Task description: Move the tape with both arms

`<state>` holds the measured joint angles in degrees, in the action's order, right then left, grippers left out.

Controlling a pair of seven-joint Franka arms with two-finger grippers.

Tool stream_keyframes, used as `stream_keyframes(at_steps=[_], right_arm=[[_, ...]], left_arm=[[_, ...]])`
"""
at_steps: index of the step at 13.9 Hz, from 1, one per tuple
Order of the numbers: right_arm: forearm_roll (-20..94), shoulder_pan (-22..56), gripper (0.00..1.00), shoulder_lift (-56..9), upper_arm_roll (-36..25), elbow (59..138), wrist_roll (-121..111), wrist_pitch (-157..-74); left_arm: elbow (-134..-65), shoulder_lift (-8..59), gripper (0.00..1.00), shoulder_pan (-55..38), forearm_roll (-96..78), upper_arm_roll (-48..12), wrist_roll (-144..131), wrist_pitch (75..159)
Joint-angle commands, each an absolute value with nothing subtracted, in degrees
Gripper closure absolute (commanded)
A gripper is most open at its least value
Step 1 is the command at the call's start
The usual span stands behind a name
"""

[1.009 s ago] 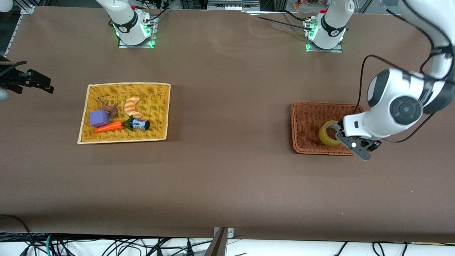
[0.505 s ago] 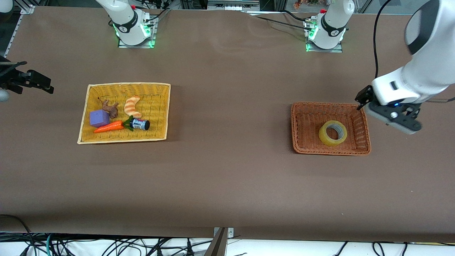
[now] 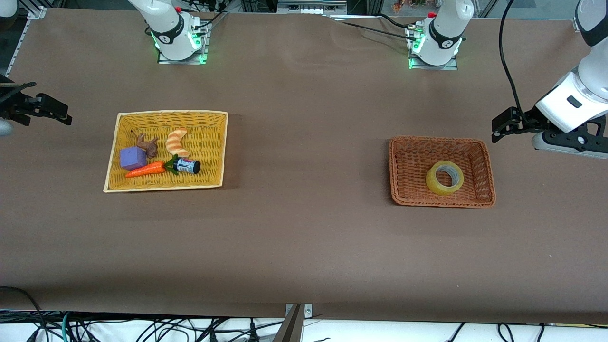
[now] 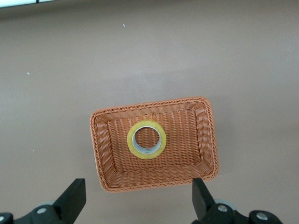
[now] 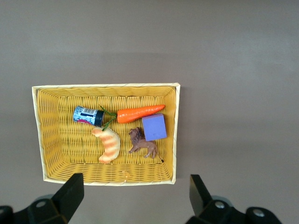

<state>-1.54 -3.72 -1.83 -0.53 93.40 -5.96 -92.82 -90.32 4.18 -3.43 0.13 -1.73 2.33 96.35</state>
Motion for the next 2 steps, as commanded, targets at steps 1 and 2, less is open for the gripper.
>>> stream_keyframes(at_steps=[1, 2], right_arm=[[-0.4, -4.4, 0.0, -2.2, -0.4, 92.3, -7.1, -92.4], [-0.4, -4.4, 0.0, -2.2, -0.4, 92.3, -7.2, -92.3]], left_arm=[[-93.1, 0.9, 0.0, -4.3, -1.1, -0.8, 0.7, 96.2], [-93.1, 0.9, 0.0, -4.1, -1.1, -0.7, 0.8, 96.2]])
